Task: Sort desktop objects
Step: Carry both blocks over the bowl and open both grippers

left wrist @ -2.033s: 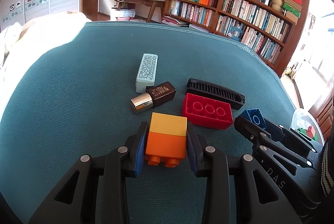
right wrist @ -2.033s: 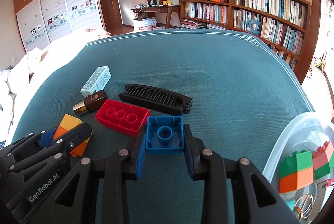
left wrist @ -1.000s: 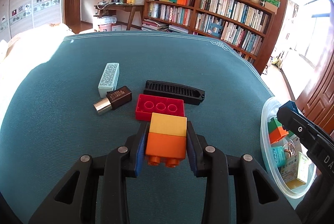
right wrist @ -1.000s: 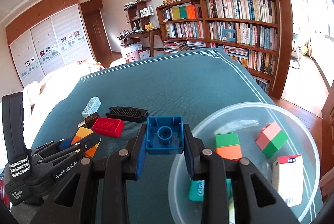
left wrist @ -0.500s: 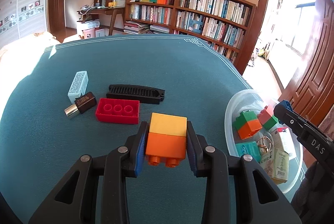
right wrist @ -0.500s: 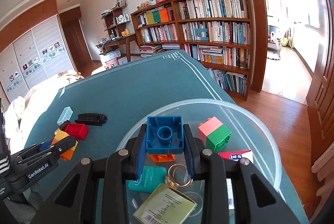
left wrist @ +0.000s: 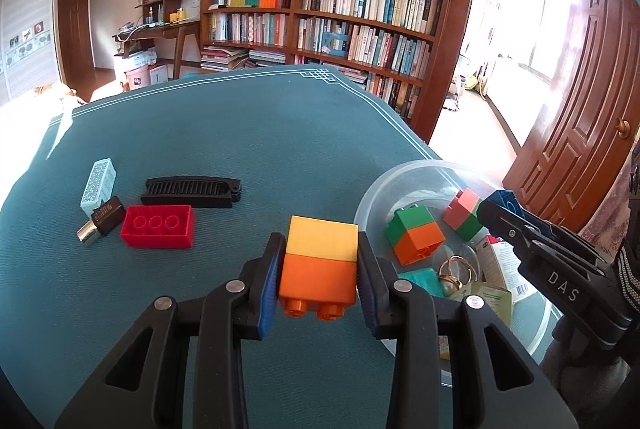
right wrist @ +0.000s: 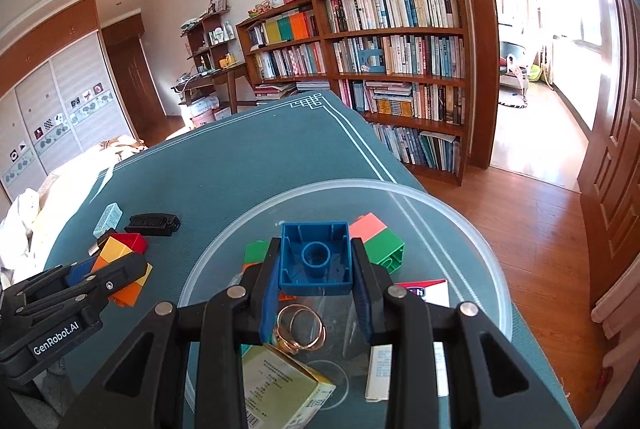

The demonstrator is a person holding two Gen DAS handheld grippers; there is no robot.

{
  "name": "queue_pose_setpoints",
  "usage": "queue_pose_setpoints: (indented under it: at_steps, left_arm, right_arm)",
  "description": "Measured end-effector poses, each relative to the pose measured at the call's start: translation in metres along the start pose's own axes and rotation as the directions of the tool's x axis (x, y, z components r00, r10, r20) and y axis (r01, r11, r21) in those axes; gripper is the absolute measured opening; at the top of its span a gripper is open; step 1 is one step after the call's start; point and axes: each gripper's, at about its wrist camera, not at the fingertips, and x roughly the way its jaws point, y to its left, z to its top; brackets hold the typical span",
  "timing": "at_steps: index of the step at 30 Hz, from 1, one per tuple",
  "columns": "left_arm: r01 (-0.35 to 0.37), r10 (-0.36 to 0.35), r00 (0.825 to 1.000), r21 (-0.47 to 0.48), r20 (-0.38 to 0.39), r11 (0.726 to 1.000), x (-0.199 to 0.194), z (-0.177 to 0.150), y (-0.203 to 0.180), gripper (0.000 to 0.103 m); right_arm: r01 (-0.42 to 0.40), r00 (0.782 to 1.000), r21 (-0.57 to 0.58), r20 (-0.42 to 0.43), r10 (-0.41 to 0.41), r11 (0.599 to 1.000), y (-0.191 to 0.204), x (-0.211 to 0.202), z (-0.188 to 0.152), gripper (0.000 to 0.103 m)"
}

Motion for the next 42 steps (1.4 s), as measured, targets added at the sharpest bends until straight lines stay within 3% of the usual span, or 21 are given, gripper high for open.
queue_pose_setpoints:
  at_steps: [18,38,42]
  left_arm:
    - [0.088,-0.084,0.996,0.089,-0.043,0.992,0.012,-0.002,-0.042,0.037]
    - [0.116,-0.109,0.992,0.111,-0.063,0.987,0.019,-0.002,-0.054,0.037]
    - [0.18,-0.172,0.981,0.094,-0.084,0.979,0.021,-0.003,-0.056,0.037]
  right_arm:
    - [0.005,1.0,0.024,-0.007,-0.005,1.0,-0.012,0.001,0.0,0.035]
    - [0.013,1.0,0.04,-0.015,-0.012,0.999,-0.02,0.004,0.0,0.035]
    - [0.021,1.0,0.069,-0.025,-0.02,0.997,-0.024,0.007,0.001,0.036]
